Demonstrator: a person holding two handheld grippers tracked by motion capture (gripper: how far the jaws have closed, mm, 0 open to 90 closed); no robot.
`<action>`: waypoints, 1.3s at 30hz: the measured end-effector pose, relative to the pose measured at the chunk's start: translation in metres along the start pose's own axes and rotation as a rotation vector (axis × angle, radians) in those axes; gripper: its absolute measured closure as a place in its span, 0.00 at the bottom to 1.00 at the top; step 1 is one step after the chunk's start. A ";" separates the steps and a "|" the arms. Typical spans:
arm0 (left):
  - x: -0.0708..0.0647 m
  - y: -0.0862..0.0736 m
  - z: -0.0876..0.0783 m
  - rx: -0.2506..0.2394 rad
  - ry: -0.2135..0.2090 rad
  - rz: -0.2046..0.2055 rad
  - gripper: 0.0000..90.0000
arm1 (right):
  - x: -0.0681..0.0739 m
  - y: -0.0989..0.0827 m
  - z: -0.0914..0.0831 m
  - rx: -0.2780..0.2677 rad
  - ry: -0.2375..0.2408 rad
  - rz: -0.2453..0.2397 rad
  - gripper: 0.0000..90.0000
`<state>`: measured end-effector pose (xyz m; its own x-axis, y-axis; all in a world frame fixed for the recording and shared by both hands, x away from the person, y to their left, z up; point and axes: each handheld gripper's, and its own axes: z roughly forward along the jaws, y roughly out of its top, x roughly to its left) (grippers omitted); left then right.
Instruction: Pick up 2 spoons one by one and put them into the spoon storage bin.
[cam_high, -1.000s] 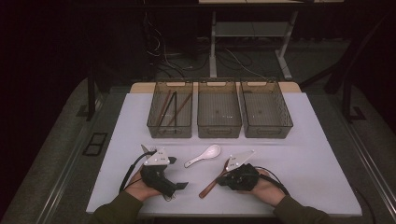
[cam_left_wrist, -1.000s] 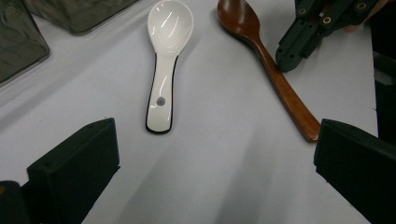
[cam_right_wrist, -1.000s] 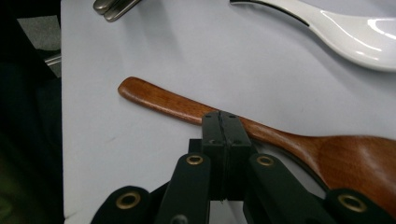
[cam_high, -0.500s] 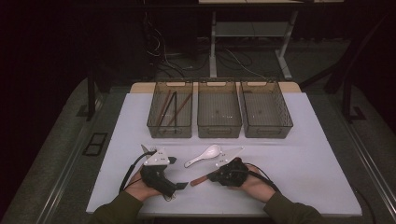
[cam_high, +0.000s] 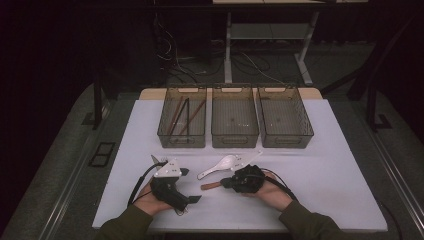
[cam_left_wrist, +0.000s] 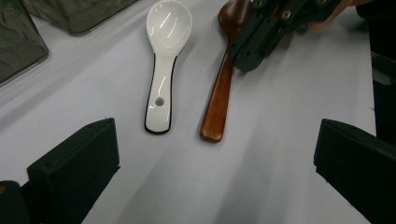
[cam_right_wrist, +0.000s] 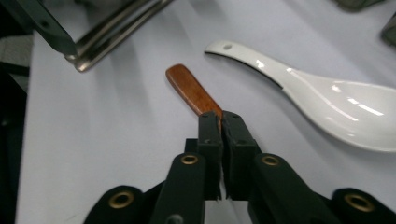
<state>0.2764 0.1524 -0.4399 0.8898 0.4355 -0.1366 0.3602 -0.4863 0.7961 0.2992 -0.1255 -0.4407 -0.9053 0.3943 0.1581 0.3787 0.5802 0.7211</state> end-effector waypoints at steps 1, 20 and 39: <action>0.000 0.000 0.000 0.000 0.000 0.000 0.00 | -0.001 0.000 -0.003 -0.009 -0.003 0.002 0.88; 0.000 0.000 0.000 0.002 0.000 -0.002 0.00 | -0.049 -0.019 -0.058 -0.045 -0.146 0.133 0.46; 0.001 0.000 0.000 -0.001 0.000 -0.008 0.00 | -0.056 -0.030 -0.043 0.077 -0.098 0.124 0.46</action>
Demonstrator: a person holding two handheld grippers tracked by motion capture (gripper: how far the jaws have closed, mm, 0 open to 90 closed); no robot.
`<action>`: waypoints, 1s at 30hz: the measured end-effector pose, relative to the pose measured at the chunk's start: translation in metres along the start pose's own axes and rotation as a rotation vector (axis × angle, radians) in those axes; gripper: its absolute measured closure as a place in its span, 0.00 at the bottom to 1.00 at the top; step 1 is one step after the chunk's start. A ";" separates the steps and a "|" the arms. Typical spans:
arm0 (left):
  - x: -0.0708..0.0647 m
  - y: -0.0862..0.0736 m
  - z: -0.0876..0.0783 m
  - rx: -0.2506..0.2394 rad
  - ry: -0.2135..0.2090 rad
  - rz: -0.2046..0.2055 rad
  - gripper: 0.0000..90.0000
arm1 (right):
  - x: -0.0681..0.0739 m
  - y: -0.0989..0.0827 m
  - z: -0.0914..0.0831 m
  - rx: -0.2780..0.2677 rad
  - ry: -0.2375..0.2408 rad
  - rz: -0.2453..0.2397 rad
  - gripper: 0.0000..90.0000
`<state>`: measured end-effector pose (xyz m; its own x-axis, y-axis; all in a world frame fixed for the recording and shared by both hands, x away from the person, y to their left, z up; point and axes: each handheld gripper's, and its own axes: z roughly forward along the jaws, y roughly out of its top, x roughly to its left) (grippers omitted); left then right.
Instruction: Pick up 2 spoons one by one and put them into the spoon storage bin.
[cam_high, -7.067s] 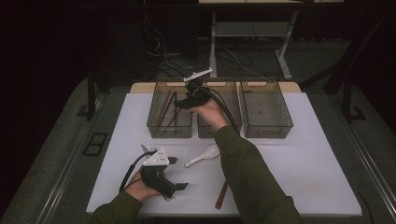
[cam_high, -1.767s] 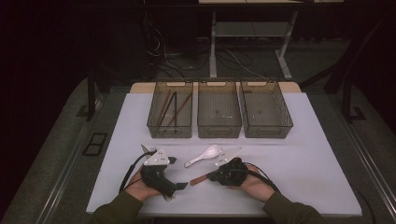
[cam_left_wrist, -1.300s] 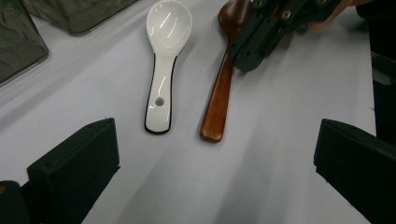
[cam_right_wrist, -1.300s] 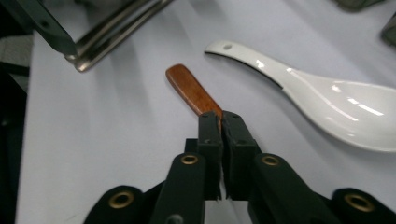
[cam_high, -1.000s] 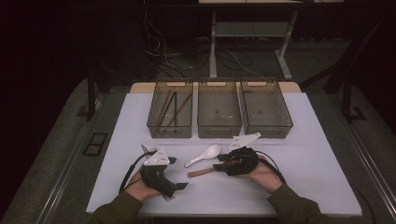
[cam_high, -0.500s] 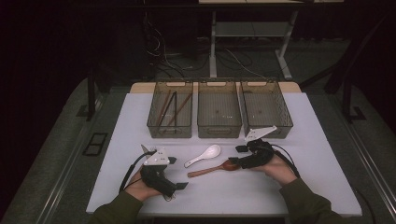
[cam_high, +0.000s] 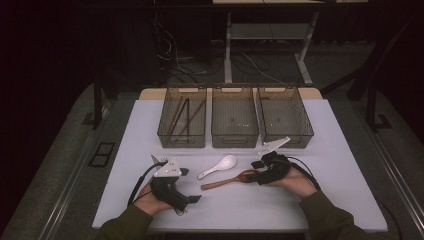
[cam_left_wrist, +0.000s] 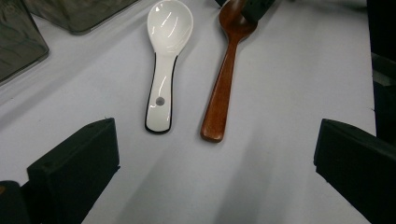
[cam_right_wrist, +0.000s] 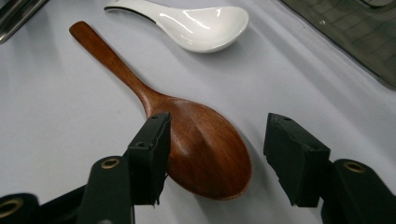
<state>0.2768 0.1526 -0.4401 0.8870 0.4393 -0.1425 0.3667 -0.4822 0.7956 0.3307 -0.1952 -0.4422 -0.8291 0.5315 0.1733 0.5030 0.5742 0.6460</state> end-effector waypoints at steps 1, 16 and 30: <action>0.000 0.000 0.000 0.003 0.000 0.003 0.00 | 0.000 0.000 0.001 0.004 0.003 -0.003 0.46; 0.000 0.000 -0.001 0.002 0.001 0.000 0.00 | 0.005 -0.003 -0.002 0.047 0.020 -0.077 0.60; 0.000 0.000 -0.001 0.000 0.001 0.000 0.00 | 0.008 -0.004 -0.004 0.078 0.075 -0.170 0.80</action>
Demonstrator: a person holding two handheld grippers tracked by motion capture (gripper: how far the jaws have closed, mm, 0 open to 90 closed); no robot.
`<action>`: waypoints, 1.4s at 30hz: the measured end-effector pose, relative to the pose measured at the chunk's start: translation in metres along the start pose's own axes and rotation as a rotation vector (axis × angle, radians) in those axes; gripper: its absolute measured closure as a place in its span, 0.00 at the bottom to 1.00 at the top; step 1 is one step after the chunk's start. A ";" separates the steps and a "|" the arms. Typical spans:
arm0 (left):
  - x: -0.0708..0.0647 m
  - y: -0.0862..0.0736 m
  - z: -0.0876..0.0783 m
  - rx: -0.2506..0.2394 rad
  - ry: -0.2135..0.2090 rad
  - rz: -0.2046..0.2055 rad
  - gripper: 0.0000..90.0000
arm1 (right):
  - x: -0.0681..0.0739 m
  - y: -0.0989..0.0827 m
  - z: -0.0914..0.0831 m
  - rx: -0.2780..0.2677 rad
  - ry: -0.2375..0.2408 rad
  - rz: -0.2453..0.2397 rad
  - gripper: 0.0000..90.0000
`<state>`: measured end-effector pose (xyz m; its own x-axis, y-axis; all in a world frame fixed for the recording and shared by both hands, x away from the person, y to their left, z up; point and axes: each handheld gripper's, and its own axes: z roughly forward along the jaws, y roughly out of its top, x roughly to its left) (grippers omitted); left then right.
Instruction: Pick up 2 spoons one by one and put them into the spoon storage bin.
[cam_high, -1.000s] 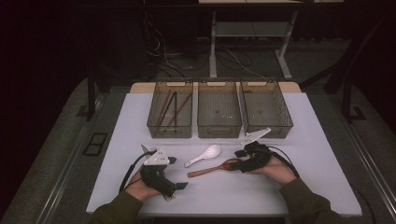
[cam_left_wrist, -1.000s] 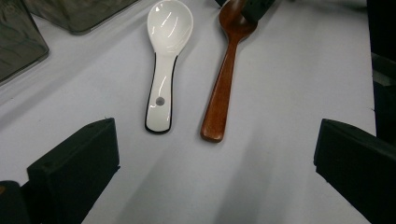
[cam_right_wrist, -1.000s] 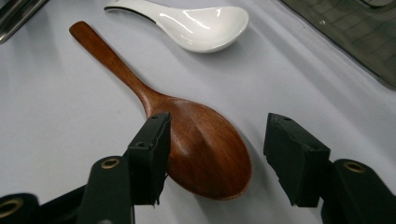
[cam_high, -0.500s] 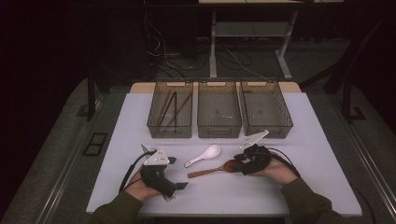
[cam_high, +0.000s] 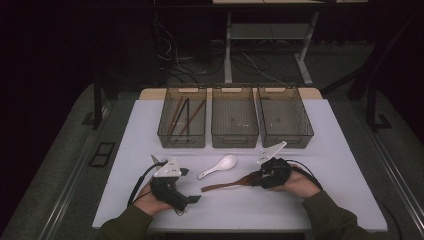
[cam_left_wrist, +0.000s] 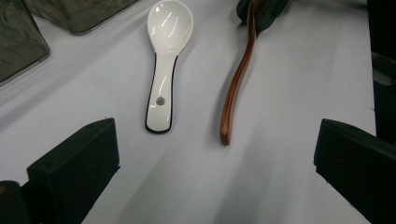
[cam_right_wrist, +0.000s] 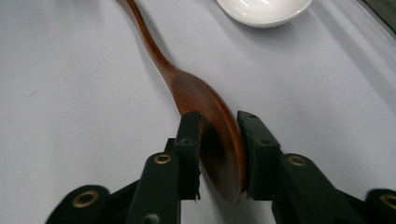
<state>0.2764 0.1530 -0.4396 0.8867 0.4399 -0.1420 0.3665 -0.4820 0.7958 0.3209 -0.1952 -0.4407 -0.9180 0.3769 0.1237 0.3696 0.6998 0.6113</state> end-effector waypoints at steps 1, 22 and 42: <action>0.000 0.000 0.000 0.000 0.000 -0.001 0.00 | 0.000 0.000 0.000 0.001 0.001 -0.002 0.81; 0.000 0.000 0.000 0.005 -0.002 0.003 0.00 | 0.003 0.002 -0.004 -0.028 0.019 -0.018 0.89; 0.000 0.000 0.001 0.006 -0.003 0.004 0.00 | 0.002 0.005 -0.025 -0.139 0.020 0.037 0.89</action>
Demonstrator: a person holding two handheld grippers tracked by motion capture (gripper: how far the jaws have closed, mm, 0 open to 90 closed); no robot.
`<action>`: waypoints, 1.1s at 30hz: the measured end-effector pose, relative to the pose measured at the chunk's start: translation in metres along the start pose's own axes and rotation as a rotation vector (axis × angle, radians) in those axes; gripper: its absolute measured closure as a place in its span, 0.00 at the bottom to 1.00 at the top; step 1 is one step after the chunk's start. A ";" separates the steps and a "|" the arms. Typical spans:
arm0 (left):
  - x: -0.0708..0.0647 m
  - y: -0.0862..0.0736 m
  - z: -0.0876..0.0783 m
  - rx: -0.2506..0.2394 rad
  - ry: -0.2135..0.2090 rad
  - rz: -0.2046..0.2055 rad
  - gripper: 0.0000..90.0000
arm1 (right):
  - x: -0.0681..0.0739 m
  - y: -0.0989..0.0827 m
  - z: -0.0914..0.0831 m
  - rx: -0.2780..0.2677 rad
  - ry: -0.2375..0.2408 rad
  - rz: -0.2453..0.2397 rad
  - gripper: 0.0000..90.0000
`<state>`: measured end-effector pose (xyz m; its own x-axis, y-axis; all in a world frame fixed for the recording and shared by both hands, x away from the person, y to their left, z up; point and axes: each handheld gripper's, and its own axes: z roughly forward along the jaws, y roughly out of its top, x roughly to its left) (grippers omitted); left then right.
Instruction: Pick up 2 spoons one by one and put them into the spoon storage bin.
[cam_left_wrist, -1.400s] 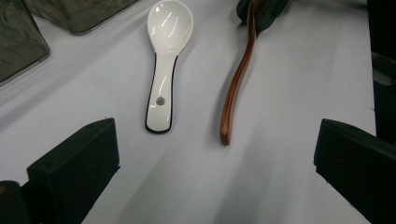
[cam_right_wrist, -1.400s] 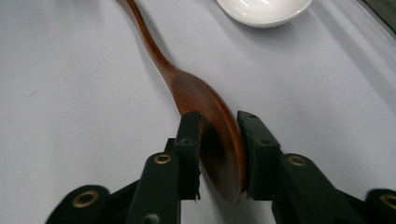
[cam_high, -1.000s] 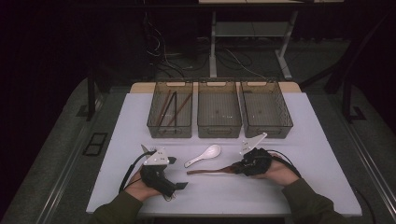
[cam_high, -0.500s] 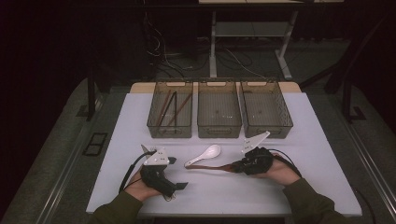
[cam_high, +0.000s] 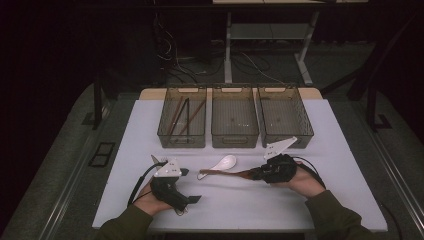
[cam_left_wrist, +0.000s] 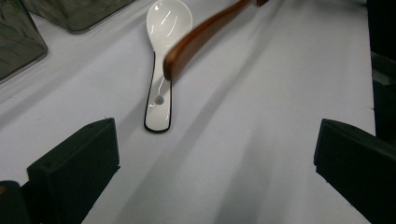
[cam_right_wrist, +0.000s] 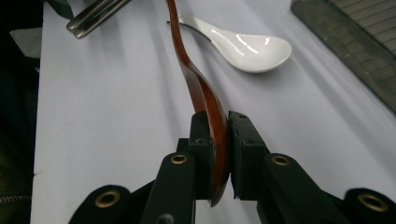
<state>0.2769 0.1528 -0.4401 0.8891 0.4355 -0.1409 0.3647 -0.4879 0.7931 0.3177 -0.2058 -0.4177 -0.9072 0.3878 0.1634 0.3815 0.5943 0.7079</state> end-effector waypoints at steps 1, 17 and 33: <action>0.000 0.000 0.000 0.000 0.000 0.000 0.00 | -0.001 0.000 -0.002 -0.005 -0.005 0.002 0.89; 0.000 0.000 0.001 0.001 0.000 0.000 0.00 | -0.012 0.008 -0.022 -0.090 -0.122 0.082 0.89; 0.000 0.000 0.002 0.007 -0.001 -0.004 0.00 | -0.033 0.028 -0.038 -0.137 -0.245 0.157 0.89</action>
<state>0.2774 0.1518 -0.4411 0.8876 0.4372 -0.1448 0.3705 -0.4909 0.7885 0.3515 -0.2285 -0.3768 -0.7632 0.6350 0.1193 0.4706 0.4199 0.7760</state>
